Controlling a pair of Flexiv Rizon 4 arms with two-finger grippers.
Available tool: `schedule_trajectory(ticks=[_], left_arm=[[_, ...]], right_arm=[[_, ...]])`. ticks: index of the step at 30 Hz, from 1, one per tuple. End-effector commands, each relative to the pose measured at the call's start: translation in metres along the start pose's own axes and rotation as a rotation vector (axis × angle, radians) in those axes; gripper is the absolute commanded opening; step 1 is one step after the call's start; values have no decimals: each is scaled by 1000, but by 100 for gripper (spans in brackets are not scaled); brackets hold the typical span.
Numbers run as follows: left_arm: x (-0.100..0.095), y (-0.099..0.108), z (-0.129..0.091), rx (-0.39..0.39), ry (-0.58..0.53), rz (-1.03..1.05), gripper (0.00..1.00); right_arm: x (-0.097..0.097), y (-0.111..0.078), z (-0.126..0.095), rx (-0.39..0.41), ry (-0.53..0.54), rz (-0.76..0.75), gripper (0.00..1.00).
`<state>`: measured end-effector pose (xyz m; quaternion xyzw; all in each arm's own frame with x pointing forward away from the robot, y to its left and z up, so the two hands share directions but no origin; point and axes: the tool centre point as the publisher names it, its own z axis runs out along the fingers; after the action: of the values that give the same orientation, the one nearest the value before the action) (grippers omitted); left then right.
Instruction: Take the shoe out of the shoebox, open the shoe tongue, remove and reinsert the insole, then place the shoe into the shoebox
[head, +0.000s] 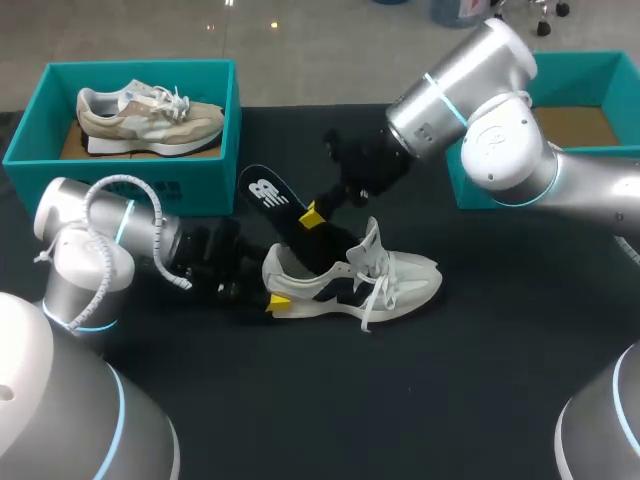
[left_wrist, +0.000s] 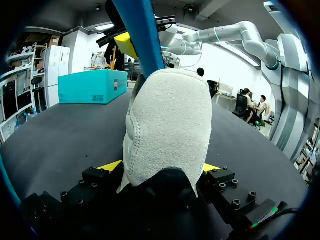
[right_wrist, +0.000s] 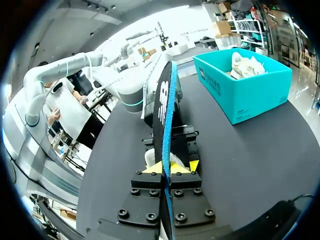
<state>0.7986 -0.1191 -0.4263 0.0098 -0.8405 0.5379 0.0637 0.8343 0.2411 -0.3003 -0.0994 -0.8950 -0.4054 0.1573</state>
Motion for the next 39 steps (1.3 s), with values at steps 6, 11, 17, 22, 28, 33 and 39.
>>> schedule_trajectory(ticks=[6, 11, 17, 22, 28, 33, 39], left_arm=[[-2, 3, 1, -1, 0, -1, 0], [-2, 3, 1, -1, 0, -1, 0], [-2, 3, 1, -1, 0, -1, 0], [-2, 3, 1, -1, 0, -1, 0], [-2, 3, 1, -1, 0, -1, 0], [-2, 3, 1, -1, 0, -1, 0], [-2, 3, 1, -1, 0, -1, 0]], right_arm=[[17, 20, -24, -93, -83, -5, 0], [23, 38, -35, -124, -105, -14, 0], [29, 61, -48, -194, -141, -26, 0], [29, 61, -48, -194, -141, -26, 0], [29, 61, -48, -194, -141, -26, 0], [29, 61, -48, -194, -141, -26, 0], [25, 66, -52, -204, -139, -17, 0]])
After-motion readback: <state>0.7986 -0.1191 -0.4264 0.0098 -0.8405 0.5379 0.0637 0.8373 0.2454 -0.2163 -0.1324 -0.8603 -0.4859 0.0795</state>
